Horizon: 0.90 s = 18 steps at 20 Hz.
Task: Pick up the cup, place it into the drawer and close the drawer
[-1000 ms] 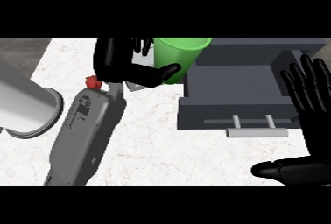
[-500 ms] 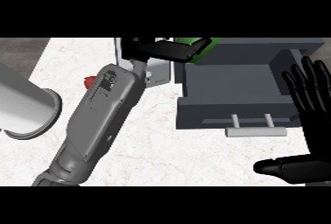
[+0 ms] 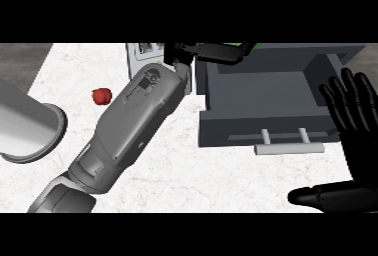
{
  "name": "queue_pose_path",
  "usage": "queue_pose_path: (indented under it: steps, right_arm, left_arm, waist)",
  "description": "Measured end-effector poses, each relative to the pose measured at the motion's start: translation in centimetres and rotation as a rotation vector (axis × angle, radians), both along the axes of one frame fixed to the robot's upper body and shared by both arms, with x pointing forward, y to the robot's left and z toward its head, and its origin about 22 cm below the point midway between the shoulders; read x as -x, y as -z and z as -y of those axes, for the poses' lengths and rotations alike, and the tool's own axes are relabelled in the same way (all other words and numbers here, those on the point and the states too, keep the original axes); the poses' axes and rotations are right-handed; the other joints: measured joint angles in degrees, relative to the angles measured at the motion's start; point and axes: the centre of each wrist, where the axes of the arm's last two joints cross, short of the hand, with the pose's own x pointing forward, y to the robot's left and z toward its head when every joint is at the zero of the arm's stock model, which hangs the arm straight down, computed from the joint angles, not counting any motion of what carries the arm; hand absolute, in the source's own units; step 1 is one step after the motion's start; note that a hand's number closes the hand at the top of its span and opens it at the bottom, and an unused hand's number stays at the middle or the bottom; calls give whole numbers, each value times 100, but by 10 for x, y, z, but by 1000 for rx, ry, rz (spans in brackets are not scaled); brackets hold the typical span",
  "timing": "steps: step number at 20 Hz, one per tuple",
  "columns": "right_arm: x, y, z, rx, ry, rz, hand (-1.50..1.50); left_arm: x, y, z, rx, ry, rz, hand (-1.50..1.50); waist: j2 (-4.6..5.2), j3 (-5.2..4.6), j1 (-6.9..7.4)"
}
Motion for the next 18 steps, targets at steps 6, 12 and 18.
queue_pose_path:
  steps: [6, 12, 18]
  right_arm:
    - [-5, -6, 4, -1, -7, 7, -150]
    - [-10, -4, 1, -9, -26, 7, -150]
    - [-8, 0, -4, -2, -52, 12, -150]
  left_arm:
    - [-8, 17, 7, -47, -10, -44, 150]
    - [-8, 26, 16, -125, -19, -51, 150]
    - [-8, 31, 21, -201, -25, -68, 150]
  waist:
    - [30, 1, -95]
    - [57, 4, -216]
    - [78, 6, -314]
